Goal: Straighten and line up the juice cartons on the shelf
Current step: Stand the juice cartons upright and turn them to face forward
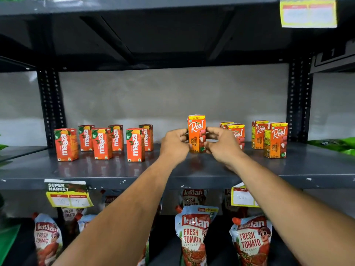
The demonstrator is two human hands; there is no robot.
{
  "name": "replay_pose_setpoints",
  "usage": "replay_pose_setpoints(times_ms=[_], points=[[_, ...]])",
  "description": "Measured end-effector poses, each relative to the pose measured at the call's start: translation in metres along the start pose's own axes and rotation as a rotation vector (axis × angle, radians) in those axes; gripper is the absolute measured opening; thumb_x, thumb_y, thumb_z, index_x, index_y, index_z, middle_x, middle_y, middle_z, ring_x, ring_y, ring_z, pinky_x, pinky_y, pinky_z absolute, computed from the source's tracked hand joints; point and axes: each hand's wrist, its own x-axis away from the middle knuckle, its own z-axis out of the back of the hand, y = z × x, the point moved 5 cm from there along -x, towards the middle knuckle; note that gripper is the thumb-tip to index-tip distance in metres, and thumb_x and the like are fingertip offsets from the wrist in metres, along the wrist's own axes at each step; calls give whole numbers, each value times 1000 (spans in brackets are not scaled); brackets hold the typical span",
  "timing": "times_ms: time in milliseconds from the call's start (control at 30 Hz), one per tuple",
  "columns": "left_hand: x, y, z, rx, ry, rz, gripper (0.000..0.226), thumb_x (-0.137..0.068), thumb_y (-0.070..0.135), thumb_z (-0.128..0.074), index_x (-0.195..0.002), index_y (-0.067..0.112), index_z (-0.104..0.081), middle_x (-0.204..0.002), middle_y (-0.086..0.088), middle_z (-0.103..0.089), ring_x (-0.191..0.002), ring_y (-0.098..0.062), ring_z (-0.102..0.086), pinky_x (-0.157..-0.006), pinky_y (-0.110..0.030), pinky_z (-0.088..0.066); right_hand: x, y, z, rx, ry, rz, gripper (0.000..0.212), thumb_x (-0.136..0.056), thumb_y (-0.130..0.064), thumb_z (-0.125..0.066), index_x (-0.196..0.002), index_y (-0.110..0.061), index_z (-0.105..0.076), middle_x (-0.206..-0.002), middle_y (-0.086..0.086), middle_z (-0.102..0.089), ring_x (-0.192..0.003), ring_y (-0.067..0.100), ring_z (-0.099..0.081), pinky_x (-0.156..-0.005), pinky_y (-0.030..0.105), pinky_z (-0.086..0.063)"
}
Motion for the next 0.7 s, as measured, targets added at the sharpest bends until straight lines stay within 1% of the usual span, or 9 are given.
replay_pose_setpoints(times_ms=[67, 100, 133, 233, 333, 433, 567, 633, 700], points=[[-3, -9, -1, -73, 18, 35, 39, -79, -9, -65, -82, 30, -68, -95, 1, -74, -96, -18, -70, -90, -44, -58, -4, 9, -5, 89, 2, 1, 37, -85, 4, -61, -116, -16, -66, -105, -1, -72, -98, 17, -67, -86, 41, -58], [-5, -15, -2, -93, 29, 50, 41, -76, -10, -66, -75, 31, -65, -94, 0, -75, -96, -21, -71, -89, -46, -58, -4, 12, -7, 136, -1, -2, 36, -84, 3, -61, -114, -16, -67, -107, 2, -73, -100, 19, -68, -87, 44, -58], [-7, -20, -2, -114, 38, 64, 40, -74, -10, -67, -74, 30, -64, -94, -1, -76, -95, -22, -71, -89, -47, -58, -6, 15, -8, 173, -3, -7, 36, -83, 2, -62, -114, -16, -66, -110, 4, -73, -101, 20, -68, -87, 45, -58], [-9, -22, -3, -168, 51, 80, 33, -75, -7, -67, -89, 23, -67, -92, -2, -75, -96, -23, -71, -90, -44, -58, -10, 21, -10, 219, 10, -28, 36, -82, -2, -65, -115, -17, -64, -111, 5, -73, -99, 23, -69, -85, 47, -58], [-10, -23, -6, -166, 34, 89, 34, -80, -6, -64, -103, 19, -66, -104, -5, -75, -100, -20, -69, -91, -43, -57, -12, 23, -8, 280, 34, -35, 35, -83, -6, -67, -117, -15, -64, -112, 6, -72, -97, 23, -69, -85, 45, -58], [-13, -25, -7, -175, 8, 89, 35, -81, -5, -65, -107, 18, -65, -99, 0, -72, -97, -18, -66, -92, -43, -57, -12, 27, -8, 287, 61, -52, 31, -83, -6, -66, -113, -14, -64, -110, 7, -72, -97, 24, -69, -84, 45, -58], [-13, -27, -8, -207, 7, 82, 33, -79, 1, -70, -106, 19, -66, -110, -4, -74, -103, -19, -66, -93, -42, -56, -12, 24, -7, 276, 53, -60, 30, -83, -3, -64, -112, -13, -65, -109, 8, -73, -97, 25, -68, -84, 47, -58], [-13, -29, -9, -236, 4, 90, 40, -78, 2, -71, -114, 17, -64, -115, -4, -71, -109, -20, -64, -96, -42, -54, -8, 23, -7, 268, 45, -63, 33, -84, -3, -64, -115, -13, -64, -111, 8, -72, -100, 25, -68, -86, 46, -57], [-14, -30, -7, -261, 26, 106, 53, -78, 0, -69, -127, 15, -58, -127, -8, -67, -119, -24, -61, -100, -42, -52, -6, 20, -4, 271, 80, -55, 36, -85, -1, -61, -120, -10, -61, -115, 9, -70, -104, 25, -66, -89, 45, -56]])
